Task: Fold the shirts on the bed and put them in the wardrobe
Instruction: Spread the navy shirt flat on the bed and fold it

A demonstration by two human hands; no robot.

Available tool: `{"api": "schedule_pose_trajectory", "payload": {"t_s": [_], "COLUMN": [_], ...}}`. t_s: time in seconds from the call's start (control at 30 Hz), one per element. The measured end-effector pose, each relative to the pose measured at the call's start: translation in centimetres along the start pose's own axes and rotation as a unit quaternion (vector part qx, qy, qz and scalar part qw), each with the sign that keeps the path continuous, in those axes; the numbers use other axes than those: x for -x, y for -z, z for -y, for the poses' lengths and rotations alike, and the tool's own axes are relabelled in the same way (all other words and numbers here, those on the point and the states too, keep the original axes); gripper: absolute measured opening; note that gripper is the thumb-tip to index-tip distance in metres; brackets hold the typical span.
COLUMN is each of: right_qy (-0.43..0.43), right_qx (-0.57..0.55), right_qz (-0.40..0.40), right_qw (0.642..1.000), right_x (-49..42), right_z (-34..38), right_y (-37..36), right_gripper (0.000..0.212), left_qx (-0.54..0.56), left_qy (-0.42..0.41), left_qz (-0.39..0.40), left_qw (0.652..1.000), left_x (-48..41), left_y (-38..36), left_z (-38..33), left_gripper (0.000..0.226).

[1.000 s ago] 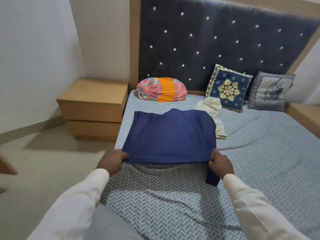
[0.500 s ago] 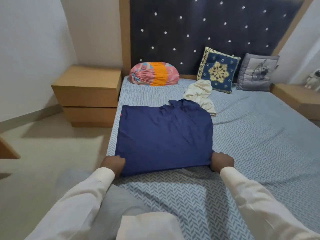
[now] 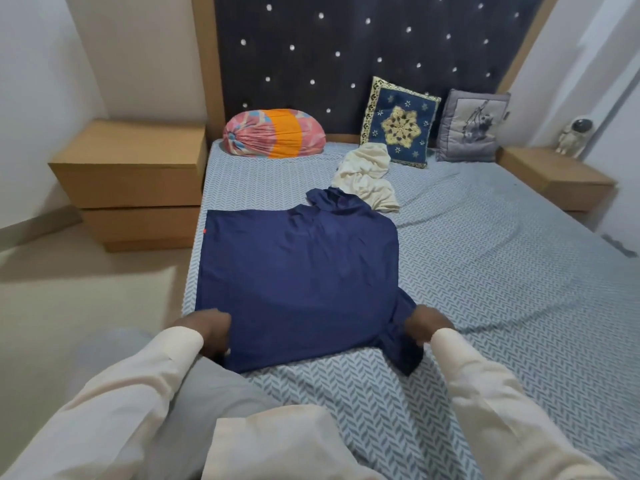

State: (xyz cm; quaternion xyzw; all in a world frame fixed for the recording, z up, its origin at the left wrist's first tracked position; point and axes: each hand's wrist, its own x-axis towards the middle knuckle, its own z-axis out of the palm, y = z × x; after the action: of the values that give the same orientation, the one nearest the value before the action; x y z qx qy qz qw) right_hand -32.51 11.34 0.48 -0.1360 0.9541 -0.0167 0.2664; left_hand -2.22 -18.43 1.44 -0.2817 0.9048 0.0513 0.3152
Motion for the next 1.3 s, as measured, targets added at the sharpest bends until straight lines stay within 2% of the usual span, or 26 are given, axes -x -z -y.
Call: {"api": "schedule_pose_trajectory", "payload": {"t_s": [0.03, 0.07, 0.23, 0.3, 0.37, 0.4, 0.43, 0.6, 0.67, 0.8, 0.83, 0.97, 1.07, 1.13, 1.23, 1.3], "right_qy": [-0.008, -0.013, -0.005, 0.010, 0.015, 0.014, 0.017, 0.032, 0.045, 0.032, 0.017, -0.123, -0.147, -0.136, -0.156, -0.214], "right_qx": [-0.052, -0.098, -0.168, -0.219, -0.267, -0.292, -0.332, -0.556, -0.613, -0.656, -0.659, -0.618, -0.604, -0.566, -0.418, -0.370], "right_qz": [-0.075, -0.111, -0.096, -0.080, -0.060, -0.055, -0.049, -0.012, -0.005, -0.021, -0.023, -0.112, -0.063, -0.036, -0.099, -0.159], "right_qw": [0.996, 0.989, 0.981, 0.972, 0.962, 0.955, 0.942, 0.831, 0.789, 0.754, 0.752, 0.769, 0.781, 0.812, 0.889, 0.890], "right_x": [-0.9, -1.6, -6.2, -6.4, -6.8, -6.9, -6.9, -6.0, -5.8, -5.7, -5.8, -6.2, -5.3, -5.7, -6.8, -6.6], "right_z": [-0.9, -1.5, -2.9, -2.0, -0.8, -0.4, 0.0, -0.2, -1.4, -4.1, -4.6, -6.9, -6.7, -6.3, -6.6, -7.1], "right_y": [-0.1, -0.2, -1.9, -2.0, -2.1, -2.0, -1.8, 0.4, 0.9, 1.1, 1.1, -0.1, -1.3, -1.7, -1.4, -1.0], "right_gripper": [0.036, 0.036, 0.042, 0.033, 0.013, 0.022, 0.028, 0.014, 0.023, 0.020, 0.022, 0.018, 0.025, 0.020, 0.049, 0.056], "left_qx": [0.027, 0.053, 0.131, 0.145, 0.135, 0.124, 0.114, 0.120, 0.124, 0.136, 0.138, 0.140, 0.145, 0.145, 0.142, 0.141], "left_qy": [-0.008, -0.015, -0.034, -0.033, -0.019, -0.007, 0.007, 0.041, 0.047, 0.061, 0.065, 0.070, 0.071, 0.075, 0.097, 0.117], "left_qz": [-0.027, -0.047, -0.050, -0.041, -0.022, -0.013, -0.010, -0.002, 0.004, 0.010, 0.012, 0.020, 0.017, 0.015, 0.011, 0.012], "left_qw": [0.999, 0.997, 0.990, 0.988, 0.990, 0.992, 0.993, 0.992, 0.991, 0.989, 0.988, 0.987, 0.987, 0.986, 0.985, 0.983], "left_x": [-0.6, -1.4, -3.8, -4.9, -5.8, -6.2, -6.3, -6.9, -7.0, -7.3, -7.2, -7.5, -7.6, -7.8, -7.8, -8.0], "left_y": [0.3, 0.5, 1.4, 1.3, 0.8, 0.5, 0.3, 0.2, 0.2, 0.1, 0.1, -0.1, -0.2, -0.3, -0.3, -0.1], "left_z": [-0.1, -0.1, -2.9, -4.0, -4.4, -4.6, -4.6, -4.8, -5.0, -5.1, -5.0, -4.8, -4.8, -4.7, -4.6, -4.5], "left_gripper": [0.038, 0.037, 0.075, 0.082, 0.086, 0.088, 0.090, 0.098, 0.102, 0.107, 0.108, 0.106, 0.105, 0.106, 0.113, 0.120]}}
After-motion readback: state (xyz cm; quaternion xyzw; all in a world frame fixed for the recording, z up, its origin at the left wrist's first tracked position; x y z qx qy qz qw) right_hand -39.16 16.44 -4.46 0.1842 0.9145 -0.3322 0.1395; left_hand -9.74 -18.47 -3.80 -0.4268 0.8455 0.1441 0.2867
